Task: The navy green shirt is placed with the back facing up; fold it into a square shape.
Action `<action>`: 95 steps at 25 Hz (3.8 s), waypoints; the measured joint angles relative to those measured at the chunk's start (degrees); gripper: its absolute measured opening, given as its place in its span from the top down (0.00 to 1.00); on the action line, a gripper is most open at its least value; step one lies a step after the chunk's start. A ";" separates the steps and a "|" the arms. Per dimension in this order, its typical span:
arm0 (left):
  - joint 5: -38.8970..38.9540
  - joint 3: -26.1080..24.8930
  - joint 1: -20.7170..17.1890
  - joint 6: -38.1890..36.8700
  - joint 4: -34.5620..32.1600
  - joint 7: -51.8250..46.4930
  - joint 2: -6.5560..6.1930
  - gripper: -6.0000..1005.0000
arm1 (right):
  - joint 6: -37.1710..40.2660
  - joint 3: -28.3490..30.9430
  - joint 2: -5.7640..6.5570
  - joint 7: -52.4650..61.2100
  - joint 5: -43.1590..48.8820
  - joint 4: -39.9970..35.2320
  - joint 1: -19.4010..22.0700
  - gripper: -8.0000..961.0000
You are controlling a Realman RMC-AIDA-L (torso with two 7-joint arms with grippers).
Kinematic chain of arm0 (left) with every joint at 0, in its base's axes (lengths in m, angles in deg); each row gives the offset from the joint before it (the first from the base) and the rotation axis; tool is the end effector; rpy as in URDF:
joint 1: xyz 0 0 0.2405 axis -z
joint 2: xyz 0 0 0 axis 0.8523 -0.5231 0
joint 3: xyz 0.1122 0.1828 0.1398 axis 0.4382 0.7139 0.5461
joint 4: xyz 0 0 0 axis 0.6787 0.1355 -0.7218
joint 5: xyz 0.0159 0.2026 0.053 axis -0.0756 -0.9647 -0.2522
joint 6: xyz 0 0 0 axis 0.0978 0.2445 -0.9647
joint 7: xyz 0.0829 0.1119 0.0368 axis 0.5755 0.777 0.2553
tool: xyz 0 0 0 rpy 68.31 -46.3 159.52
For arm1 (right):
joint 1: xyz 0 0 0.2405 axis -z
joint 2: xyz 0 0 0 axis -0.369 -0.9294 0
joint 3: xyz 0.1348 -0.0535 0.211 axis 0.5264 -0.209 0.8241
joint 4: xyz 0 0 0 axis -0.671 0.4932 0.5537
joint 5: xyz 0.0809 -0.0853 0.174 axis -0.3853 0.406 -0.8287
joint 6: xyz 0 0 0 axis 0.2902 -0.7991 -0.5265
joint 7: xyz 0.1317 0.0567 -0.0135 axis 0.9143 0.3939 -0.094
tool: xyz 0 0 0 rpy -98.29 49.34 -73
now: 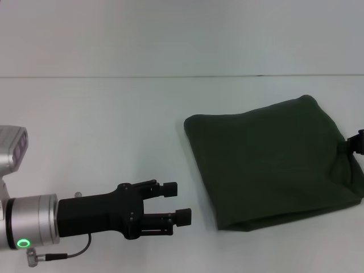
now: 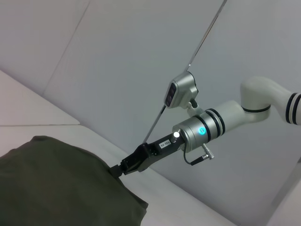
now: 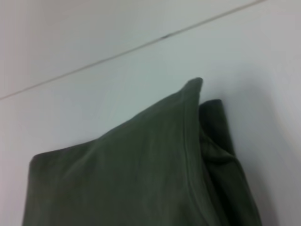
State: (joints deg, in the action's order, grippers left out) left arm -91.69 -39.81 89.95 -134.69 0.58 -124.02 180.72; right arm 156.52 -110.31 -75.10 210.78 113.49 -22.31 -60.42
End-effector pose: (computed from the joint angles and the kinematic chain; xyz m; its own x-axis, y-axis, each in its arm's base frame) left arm -0.2529 0.2798 -0.0322 0.6101 0.5068 0.6091 0.5225 -0.8352 0.1716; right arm 0.3202 0.3917 0.0708 0.1892 -0.8804 -0.4349 -0.9699 -0.0983 -0.2228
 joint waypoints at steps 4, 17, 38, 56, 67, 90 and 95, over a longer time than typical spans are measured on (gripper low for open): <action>0.12 -0.07 0.23 0.00 0.00 -2.33 -0.15 0.13 | 1.30 0.35 0.13 -2.12 -3.54 -0.43 1.14 0.93; 3.90 -0.66 2.22 5.01 0.00 -22.46 -0.45 0.13 | 11.33 9.75 -1.66 -35.82 -29.23 -0.11 14.89 0.71; 3.10 10.76 12.11 38.85 7.08 -60.33 0.15 0.13 | 22.58 9.45 -9.66 -81.26 -22.86 2.60 21.65 0.04; 3.53 12.40 18.46 48.34 15.47 -61.59 0.78 0.13 | 23.28 9.55 -9.31 -80.98 -22.71 2.32 21.79 0.04; 4.27 12.71 21.45 51.19 18.71 -57.28 0.90 0.13 | 23.31 9.55 -9.27 -80.74 -22.71 2.30 21.25 0.04; 6.07 13.34 20.43 52.58 19.04 -51.53 0.77 0.64 | 23.42 9.55 -9.22 -80.60 -22.72 2.31 20.91 0.04; 6.37 12.91 20.45 52.70 19.74 -49.71 0.81 0.75 | 23.83 9.59 -9.22 -80.57 -22.72 2.31 20.99 0.04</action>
State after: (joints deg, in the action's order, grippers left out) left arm -85.32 -26.90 110.40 -81.99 20.33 -173.73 181.53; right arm 180.35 -100.72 -84.32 130.20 90.77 -20.00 -39.43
